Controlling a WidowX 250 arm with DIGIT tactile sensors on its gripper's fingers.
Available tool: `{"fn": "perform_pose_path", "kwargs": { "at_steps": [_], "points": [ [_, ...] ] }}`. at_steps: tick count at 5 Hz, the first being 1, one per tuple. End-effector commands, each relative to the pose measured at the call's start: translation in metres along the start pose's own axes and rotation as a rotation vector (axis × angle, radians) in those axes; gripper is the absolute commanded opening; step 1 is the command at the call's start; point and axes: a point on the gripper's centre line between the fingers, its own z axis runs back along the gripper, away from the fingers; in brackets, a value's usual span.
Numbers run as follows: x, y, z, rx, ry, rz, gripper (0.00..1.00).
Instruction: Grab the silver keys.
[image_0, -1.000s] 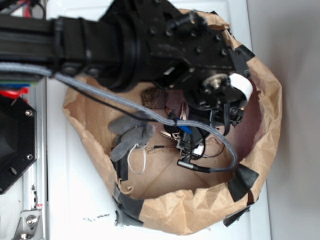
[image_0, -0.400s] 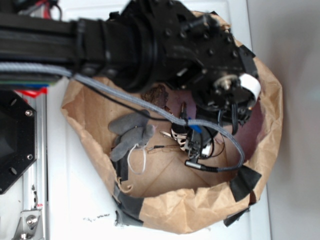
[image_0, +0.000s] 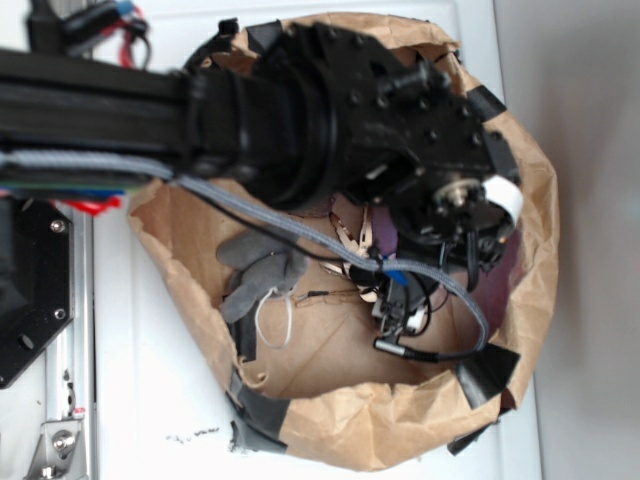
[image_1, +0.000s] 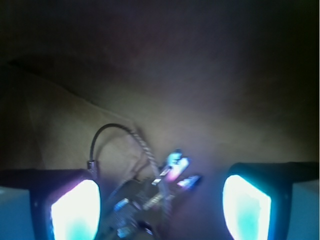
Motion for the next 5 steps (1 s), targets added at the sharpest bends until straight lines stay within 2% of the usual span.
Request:
{"fn": "perform_pose_path", "kwargs": {
  "at_steps": [1,5],
  "points": [
    [0.0168,-0.0047,0.0086,0.010,-0.056,-0.035,0.00],
    [0.0128,-0.0025,0.0124,0.034,-0.049,-0.044,0.00]
  ]
}}
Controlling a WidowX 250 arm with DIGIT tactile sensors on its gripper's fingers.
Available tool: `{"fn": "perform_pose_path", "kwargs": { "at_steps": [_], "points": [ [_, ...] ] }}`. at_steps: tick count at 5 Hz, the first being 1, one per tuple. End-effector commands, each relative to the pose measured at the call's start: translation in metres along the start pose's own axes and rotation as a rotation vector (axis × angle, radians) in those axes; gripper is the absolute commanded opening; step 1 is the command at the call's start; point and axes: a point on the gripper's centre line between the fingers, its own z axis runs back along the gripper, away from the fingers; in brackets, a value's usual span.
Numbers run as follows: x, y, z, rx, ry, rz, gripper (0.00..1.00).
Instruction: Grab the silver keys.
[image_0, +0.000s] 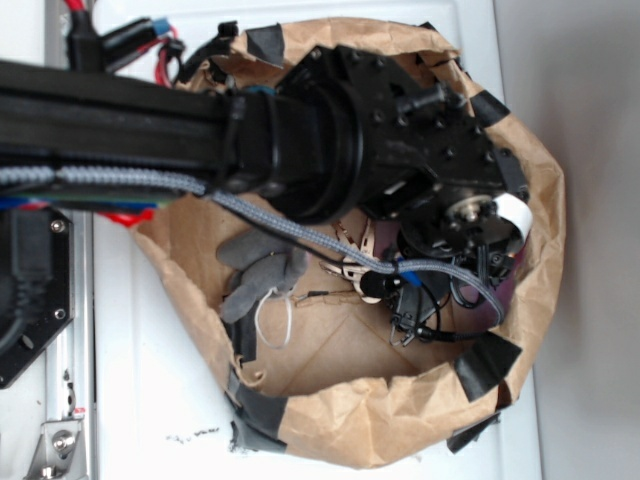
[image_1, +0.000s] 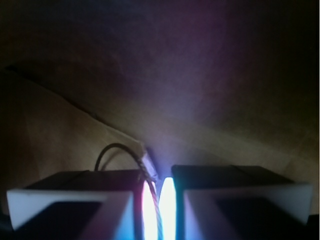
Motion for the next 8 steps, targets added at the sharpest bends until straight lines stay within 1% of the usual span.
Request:
{"fn": "perform_pose_path", "kwargs": {
  "at_steps": [1,2,3,4,5,6,7,8],
  "points": [
    [0.001,0.001,0.030,0.047,-0.038,-0.007,0.00],
    [-0.005,0.005,0.065,0.088,-0.063,0.039,0.00],
    [-0.011,0.004,0.107,0.048,-0.014,0.167,0.00],
    [-0.018,-0.004,0.156,-0.095,-0.083,0.190,0.00],
    [-0.012,-0.003,0.164,-0.026,-0.020,0.279,0.00],
    [-0.016,-0.006,0.162,0.015,0.013,0.313,0.00],
    [-0.014,-0.012,0.149,0.062,0.041,0.367,0.00],
    [-0.016,-0.031,0.124,0.054,0.090,0.310,0.00]
  ]
}}
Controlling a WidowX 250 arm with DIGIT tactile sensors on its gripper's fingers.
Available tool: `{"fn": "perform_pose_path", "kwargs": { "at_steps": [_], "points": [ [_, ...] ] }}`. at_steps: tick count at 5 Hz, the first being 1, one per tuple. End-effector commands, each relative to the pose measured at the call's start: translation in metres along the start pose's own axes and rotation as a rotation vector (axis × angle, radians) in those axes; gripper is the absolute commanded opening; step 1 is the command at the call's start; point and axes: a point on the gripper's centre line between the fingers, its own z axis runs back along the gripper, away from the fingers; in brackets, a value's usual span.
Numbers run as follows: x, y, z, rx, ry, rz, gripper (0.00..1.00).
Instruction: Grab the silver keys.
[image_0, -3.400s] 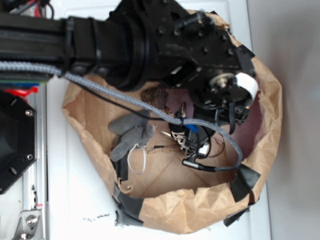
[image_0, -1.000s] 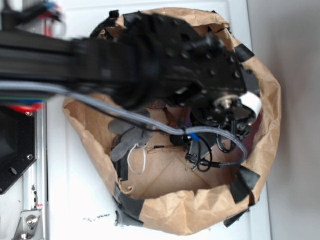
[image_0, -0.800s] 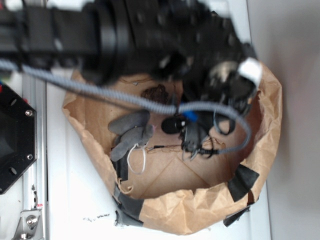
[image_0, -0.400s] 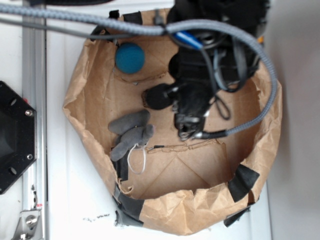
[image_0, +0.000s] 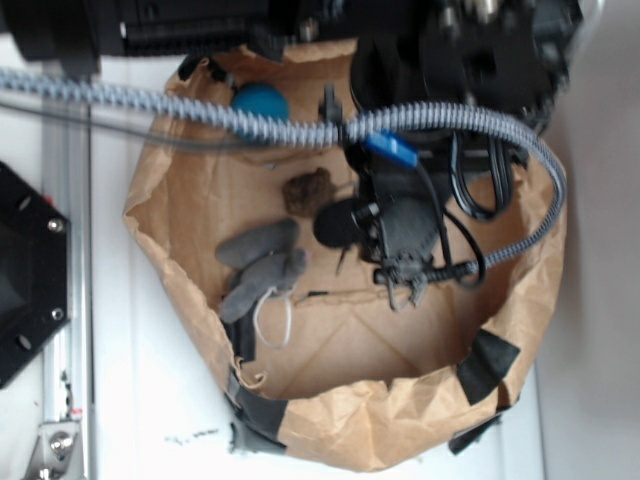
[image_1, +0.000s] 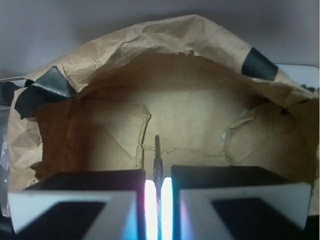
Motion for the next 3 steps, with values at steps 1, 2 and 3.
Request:
{"fn": "perform_pose_path", "kwargs": {
  "at_steps": [1,2,3],
  "points": [
    [-0.0062,-0.0241,-0.0155,0.026,-0.008,-0.051,0.00],
    [-0.0073,-0.0218,-0.0162,-0.005,-0.006,-0.063,0.00],
    [-0.0052,-0.0181,-0.0205,0.009,-0.039,-0.022,0.00]
  ]
}}
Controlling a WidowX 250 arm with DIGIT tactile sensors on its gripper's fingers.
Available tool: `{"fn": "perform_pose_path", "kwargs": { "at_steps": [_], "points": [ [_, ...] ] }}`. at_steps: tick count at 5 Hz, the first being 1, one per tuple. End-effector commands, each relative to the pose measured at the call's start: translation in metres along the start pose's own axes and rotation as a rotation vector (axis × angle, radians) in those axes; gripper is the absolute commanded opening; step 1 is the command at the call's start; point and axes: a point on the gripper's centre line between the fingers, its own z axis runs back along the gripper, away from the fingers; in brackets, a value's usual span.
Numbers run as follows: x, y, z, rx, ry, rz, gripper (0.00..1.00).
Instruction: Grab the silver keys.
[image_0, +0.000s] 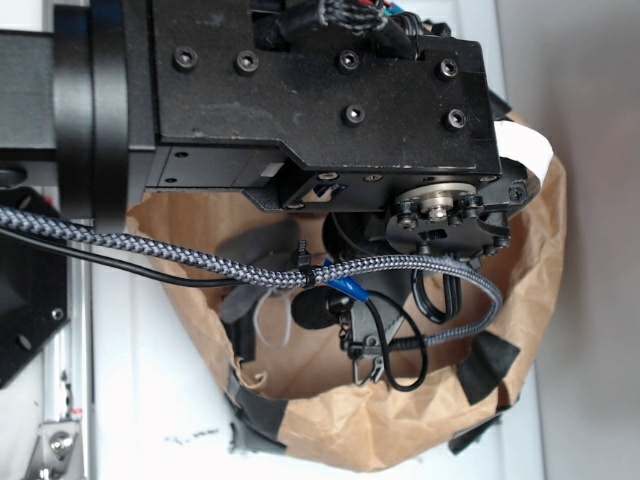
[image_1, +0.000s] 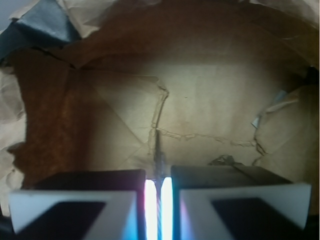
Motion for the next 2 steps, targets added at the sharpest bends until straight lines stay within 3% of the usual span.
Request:
{"fn": "perform_pose_path", "kwargs": {
  "at_steps": [1,2],
  "points": [
    [0.0076,0.0069,0.0144,0.031,-0.147,0.092,0.00],
    [0.0084,0.0083,0.0152,0.036,-0.168,0.098,0.00]
  ]
}}
